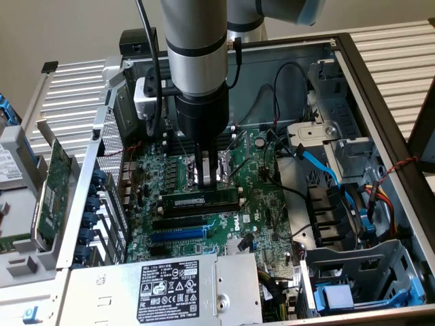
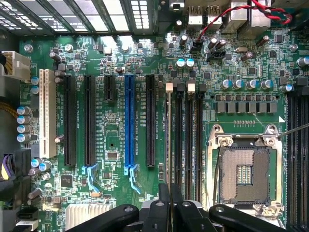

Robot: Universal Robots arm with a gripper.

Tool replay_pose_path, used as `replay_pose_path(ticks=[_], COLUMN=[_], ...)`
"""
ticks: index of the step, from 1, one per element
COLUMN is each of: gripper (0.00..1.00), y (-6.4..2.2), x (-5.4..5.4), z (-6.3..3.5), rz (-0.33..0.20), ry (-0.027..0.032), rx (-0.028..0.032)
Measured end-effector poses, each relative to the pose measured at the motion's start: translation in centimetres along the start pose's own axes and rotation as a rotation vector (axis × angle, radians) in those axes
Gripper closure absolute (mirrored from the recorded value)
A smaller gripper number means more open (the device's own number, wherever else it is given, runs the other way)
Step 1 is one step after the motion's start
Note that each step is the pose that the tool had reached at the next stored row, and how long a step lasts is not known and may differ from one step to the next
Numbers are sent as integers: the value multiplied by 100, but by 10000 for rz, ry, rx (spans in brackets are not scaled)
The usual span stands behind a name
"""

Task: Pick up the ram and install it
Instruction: 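Insert the ram into the slot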

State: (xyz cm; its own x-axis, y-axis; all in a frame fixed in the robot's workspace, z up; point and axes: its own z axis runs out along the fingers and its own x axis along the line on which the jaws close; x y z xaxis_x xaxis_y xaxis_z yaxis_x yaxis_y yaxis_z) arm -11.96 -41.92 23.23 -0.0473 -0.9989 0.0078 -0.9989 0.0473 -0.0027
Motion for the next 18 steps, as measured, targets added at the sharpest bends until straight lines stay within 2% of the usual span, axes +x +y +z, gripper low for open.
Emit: replay_pose_path(ticks=[18], gripper=[87], y=[0], x=[-8], z=[4], rz=[-3], ry=[0], rx=[2])
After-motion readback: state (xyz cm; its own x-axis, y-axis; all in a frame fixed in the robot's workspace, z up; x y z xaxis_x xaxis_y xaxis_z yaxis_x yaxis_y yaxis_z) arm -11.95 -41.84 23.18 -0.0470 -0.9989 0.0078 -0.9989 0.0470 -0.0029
